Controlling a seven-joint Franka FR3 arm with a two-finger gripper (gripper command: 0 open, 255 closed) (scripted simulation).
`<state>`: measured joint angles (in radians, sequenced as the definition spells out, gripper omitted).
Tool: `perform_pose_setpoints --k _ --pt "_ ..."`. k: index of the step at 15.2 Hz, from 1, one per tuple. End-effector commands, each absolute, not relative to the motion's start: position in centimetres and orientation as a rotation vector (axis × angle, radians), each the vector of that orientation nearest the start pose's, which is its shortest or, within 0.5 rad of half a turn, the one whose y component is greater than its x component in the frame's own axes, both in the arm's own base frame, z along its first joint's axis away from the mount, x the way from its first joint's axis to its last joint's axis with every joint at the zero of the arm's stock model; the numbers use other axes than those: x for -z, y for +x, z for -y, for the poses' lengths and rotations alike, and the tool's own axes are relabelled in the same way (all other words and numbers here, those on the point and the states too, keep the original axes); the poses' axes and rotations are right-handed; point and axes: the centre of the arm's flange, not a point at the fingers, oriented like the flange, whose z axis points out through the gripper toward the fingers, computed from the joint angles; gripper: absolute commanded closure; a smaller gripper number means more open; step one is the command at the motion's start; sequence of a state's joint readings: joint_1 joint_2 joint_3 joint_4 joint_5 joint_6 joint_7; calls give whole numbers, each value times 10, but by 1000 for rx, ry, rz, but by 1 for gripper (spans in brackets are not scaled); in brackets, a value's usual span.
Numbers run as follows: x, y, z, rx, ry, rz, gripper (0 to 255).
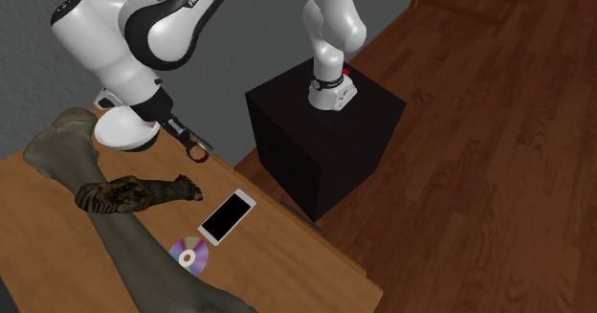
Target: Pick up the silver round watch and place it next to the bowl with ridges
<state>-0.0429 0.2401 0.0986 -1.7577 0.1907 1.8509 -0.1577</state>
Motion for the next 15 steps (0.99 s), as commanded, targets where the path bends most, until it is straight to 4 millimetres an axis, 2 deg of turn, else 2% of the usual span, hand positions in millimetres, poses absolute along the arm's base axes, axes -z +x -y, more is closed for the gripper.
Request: perform_pose_setpoints --k 1,8,15 --pt "-418 619 -22 -199 -2917 215 255" --pt "-418 647 69 -199 -2917 215 255" --pt "-381 647 69 -199 -2917 215 255"
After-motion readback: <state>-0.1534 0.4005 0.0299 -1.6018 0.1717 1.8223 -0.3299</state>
